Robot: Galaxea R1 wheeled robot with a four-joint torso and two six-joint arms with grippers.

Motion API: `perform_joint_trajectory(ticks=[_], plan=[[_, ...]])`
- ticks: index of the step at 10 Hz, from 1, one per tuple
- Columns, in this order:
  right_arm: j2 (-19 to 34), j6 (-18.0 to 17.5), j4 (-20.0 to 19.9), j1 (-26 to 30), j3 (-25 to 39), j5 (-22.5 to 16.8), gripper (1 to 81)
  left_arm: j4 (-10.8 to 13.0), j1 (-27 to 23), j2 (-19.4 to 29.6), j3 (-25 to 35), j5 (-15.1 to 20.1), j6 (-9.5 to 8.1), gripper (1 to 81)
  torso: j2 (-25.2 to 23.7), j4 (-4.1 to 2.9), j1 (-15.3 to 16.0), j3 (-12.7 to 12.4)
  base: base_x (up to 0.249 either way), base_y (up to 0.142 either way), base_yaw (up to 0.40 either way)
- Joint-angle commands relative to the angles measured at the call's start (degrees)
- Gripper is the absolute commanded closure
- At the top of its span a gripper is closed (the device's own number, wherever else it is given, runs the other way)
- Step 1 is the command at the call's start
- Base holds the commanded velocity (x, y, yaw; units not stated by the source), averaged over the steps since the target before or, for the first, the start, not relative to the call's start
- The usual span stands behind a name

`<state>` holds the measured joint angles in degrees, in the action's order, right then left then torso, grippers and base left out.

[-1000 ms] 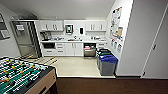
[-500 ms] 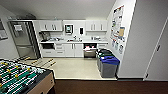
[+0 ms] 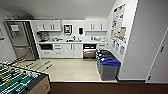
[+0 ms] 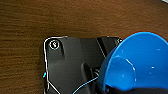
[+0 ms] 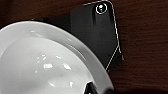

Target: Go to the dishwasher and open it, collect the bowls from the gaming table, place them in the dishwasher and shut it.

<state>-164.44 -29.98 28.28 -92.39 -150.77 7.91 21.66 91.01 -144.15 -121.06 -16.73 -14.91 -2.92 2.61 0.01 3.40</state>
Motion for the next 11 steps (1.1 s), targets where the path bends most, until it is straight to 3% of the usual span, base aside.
perform_joint_trajectory(ticks=[1, 11], plan=[[0.75, 0.09, 0.46, 2.17, -0.04, -1.85, 81.1, 0.93, -2.20, 1.93, 0.65, 1.52, 0.23, 81.1, 0.00, 0.00, 0.00, 0.00, 0.192, -0.082, 0.000], [0.75, 0.09, 0.46, 1.99, -0.12, -1.67, 81.1, 0.93, -2.29, 1.93, 0.65, 1.35, 0.23, 81.1, 0.00, 0.00, -0.01, -0.26, 0.185, -0.006, 0.000]])
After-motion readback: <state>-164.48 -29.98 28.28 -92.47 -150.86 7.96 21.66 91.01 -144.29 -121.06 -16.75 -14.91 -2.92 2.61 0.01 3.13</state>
